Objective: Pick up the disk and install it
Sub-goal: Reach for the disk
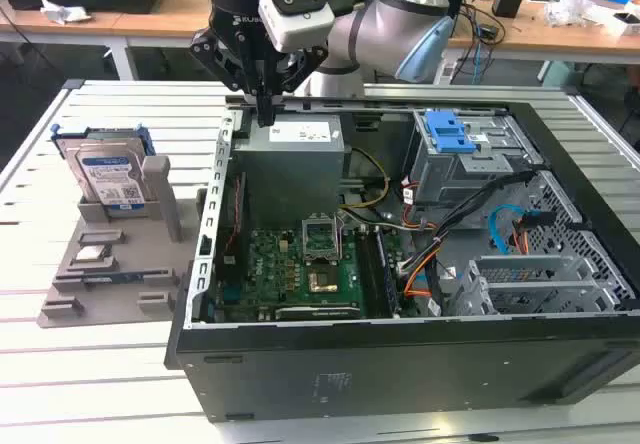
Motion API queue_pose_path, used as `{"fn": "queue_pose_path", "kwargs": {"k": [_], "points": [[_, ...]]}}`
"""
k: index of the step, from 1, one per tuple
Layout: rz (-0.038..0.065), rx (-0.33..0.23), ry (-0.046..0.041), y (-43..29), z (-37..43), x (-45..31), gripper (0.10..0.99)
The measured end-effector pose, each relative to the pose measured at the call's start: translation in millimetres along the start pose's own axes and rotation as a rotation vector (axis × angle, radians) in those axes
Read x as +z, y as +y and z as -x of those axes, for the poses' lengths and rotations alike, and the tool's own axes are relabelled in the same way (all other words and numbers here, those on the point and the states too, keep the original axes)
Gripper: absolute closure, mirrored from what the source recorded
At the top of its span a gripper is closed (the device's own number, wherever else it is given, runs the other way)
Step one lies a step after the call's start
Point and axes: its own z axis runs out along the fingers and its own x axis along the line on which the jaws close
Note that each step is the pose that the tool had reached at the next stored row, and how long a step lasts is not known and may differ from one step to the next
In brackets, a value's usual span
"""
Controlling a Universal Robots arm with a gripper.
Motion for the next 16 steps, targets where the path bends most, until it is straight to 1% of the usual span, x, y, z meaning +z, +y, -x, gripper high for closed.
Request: {"fn": "queue_pose_path", "kwargs": {"k": [1,3,4,6,7,8,9,11,13,16], "points": [[0.0,0.0,0.0,-0.3,-3.9,-0.2,0.98],[0.0,0.0,-0.0001,-1.3,-17.5,-0.5,0.98],[0.0,0.0,-0.0001,-1.6,-21.6,-0.6,0.98],[0.0,0.0,-0.0001,-2.0,-26.1,-0.7,0.98],[0.0,0.0,0.0,-2.3,-30.5,-0.8,0.98],[0.0,0.0,0.0,-2.5,-32.6,-0.9,0.98],[0.0,0.0,-0.0001,-2.8,-36.3,-0.9,0.98],[0.0,0.0,-0.0003,-3.4,-45.5,-1.2,0.98],[0.0,0.0,-0.0002,-3.8,-50.1,-1.3,0.98],[0.0,0.0,-0.0003,-4.5,-60.3,-1.6,0.98]]}}
